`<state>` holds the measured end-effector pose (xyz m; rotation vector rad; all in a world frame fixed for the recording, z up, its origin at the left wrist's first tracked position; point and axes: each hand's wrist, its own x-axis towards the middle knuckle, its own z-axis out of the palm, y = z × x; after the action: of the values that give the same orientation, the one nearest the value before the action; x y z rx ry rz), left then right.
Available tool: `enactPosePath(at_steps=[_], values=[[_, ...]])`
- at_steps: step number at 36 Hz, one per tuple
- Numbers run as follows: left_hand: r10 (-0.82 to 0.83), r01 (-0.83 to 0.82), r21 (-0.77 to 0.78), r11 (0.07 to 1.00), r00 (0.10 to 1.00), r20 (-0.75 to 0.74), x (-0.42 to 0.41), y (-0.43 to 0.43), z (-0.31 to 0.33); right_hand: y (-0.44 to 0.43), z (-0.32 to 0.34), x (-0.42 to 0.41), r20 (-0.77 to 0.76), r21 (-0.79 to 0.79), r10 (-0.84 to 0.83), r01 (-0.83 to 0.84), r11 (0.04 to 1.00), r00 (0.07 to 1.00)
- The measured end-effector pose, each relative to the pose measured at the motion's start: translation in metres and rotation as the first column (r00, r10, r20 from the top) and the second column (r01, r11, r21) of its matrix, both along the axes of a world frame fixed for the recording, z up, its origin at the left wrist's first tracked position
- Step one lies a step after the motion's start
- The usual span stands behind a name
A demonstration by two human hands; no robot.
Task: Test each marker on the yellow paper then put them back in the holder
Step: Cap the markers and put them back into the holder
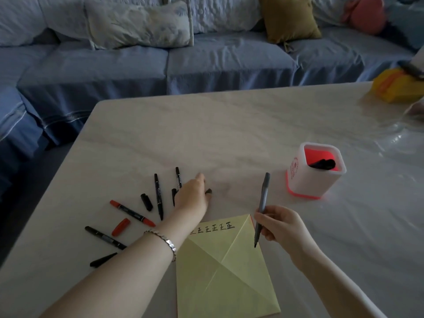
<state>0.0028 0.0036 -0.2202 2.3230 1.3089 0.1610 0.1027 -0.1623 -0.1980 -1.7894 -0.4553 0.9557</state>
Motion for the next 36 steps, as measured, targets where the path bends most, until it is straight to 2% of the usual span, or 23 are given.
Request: enactPosePath(at_steps=[1,3,5,9,11,15,19,23,29,36], values=[[-0.018,0.018,-0.003,1.000,1.000,-0.022,-0.001,0.000,-0.001,-0.001,0.000,-0.001,0.001,0.001,-0.003,0.003,1.000,1.000],[-0.013,0.013,-0.034,0.999,1.000,0.024,-0.007,-0.006,0.001,-0.003,0.001,-0.003,0.001,0.007,-0.012,0.012,1.000,1.000],[0.027,-0.005,-0.126,0.992,0.985,0.173,-0.016,-0.015,0.006,-0.005,0.001,-0.005,-0.006,0.026,-0.023,0.023,0.999,1.000],[0.136,0.016,-0.326,0.945,0.888,0.440,-0.043,-0.042,0.022,-0.008,0.005,-0.010,-0.001,0.088,-0.062,0.062,0.994,0.998],[0.185,0.011,-0.368,0.930,0.850,0.493,-0.058,-0.053,0.030,-0.009,0.010,-0.014,-0.005,0.144,-0.095,0.095,0.985,0.995],[0.215,0.040,-0.396,0.917,0.787,0.578,-0.077,-0.071,0.046,-0.010,0.026,-0.024,-0.110,0.327,-0.153,0.181,0.927,0.982],[0.271,0.052,-0.447,0.893,0.731,0.626,-0.084,-0.082,0.056,-0.012,0.042,-0.034,-0.180,0.462,-0.142,0.211,0.861,0.973],[0.296,0.053,-0.464,0.884,0.704,0.645,-0.085,-0.089,0.060,-0.014,0.053,-0.043,-0.226,0.559,-0.042,0.165,0.812,0.973],[0.261,0.100,-0.476,0.874,0.729,0.633,-0.082,-0.095,0.065,-0.013,0.057,-0.049,-0.225,0.600,-0.015,0.151,0.786,0.974],[0.189,0.168,-0.437,0.883,0.726,0.661,-0.080,-0.097,0.071,-0.016,0.056,-0.053,-0.198,0.560,0.004,0.110,0.821,0.980]])
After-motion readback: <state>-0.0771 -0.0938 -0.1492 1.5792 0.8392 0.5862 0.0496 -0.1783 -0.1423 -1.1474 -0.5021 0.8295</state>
